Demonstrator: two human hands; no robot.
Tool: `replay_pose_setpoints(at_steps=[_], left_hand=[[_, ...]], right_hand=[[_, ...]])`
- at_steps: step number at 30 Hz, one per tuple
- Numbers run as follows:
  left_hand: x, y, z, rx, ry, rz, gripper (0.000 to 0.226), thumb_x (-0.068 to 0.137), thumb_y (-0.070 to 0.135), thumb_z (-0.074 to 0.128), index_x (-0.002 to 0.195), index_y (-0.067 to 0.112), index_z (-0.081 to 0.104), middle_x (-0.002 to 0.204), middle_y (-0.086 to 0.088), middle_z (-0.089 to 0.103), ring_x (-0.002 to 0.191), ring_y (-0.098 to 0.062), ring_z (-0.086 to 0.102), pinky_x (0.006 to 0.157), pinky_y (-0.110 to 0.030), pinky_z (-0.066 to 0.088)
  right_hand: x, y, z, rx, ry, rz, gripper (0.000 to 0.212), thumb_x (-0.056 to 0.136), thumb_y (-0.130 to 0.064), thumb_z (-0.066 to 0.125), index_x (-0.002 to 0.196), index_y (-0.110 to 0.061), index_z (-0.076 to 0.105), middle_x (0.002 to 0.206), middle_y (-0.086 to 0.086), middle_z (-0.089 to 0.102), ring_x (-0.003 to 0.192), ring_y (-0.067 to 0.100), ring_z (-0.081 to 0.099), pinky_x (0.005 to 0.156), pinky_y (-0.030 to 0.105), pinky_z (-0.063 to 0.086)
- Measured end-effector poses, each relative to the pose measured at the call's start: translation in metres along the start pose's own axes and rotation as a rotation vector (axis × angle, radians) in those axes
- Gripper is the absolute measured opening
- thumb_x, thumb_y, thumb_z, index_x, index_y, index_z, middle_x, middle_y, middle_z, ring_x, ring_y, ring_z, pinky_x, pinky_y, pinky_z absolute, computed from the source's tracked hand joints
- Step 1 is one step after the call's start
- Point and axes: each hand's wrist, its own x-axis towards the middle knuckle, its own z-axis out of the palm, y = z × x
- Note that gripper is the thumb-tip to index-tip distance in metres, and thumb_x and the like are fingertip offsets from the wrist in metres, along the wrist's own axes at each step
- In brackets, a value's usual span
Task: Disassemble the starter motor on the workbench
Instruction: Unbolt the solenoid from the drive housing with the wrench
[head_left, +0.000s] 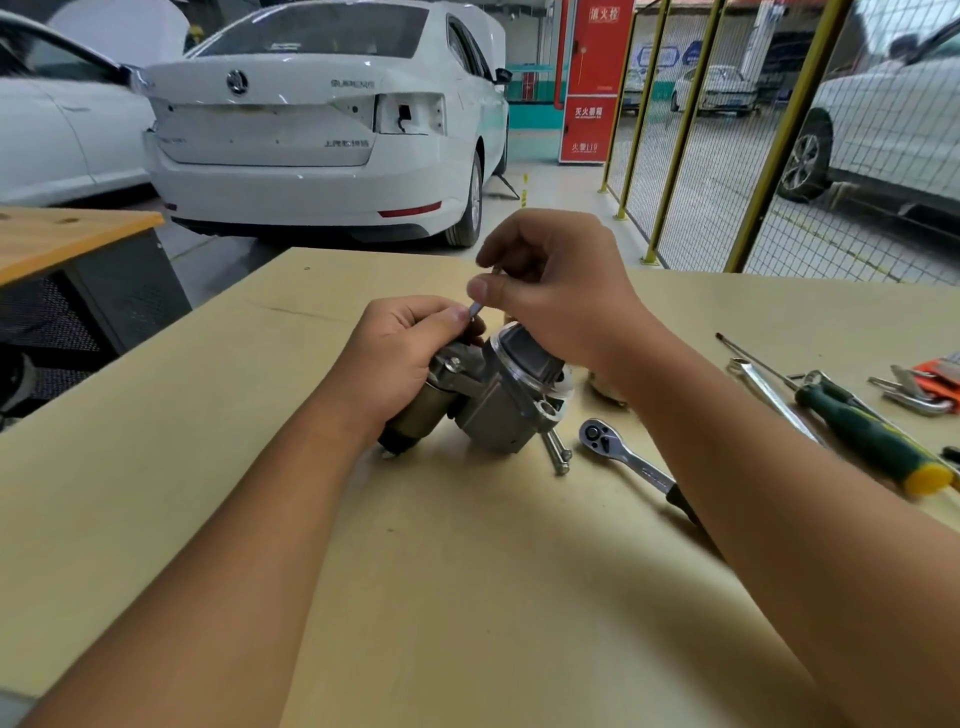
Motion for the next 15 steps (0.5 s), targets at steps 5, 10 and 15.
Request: replay_pose_setpoints(at_steps=[5, 10, 15], left_hand=[[0.000, 0.001, -0.002, -0.014, 0.049, 0.037, 0.018, 0.100, 0.010, 0.067, 0.088, 0.015, 0.081, 0.087, -0.009, 0.078, 0.075, -0.018, 0.070, 0.070, -0.031, 0.059], [-0.002, 0.000, -0.003, -0.010, 0.056, 0.040, 0.017, 0.100, 0.011, 0.067, 0.090, 0.016, 0.080, 0.088, -0.008, 0.079, 0.076, -0.016, 0.072, 0.068, -0.028, 0.060], [-0.001, -0.002, -0.002, -0.004, 0.056, 0.045, 0.014, 0.100, 0.010, 0.067, 0.092, 0.012, 0.079, 0.085, -0.008, 0.077, 0.075, -0.017, 0.070, 0.069, -0.029, 0.060]], right_hand=[[-0.001, 0.002, -0.003, 0.183, -0.067, 0.088, 0.016, 0.082, -0.019, 0.082, 0.093, -0.012, 0.071, 0.074, 0.004, 0.075, 0.067, 0.020, 0.074, 0.071, 0.047, 0.063], [-0.001, -0.003, 0.006, 0.026, 0.072, 0.205, 0.039, 0.087, -0.050, 0.073, 0.075, -0.013, 0.067, 0.060, -0.002, 0.071, 0.055, 0.006, 0.070, 0.056, 0.033, 0.059], [-0.001, -0.005, 0.003, 0.007, 0.024, 0.259, 0.051, 0.087, -0.050, 0.074, 0.077, -0.001, 0.065, 0.057, -0.001, 0.071, 0.056, 0.014, 0.072, 0.057, 0.040, 0.060]])
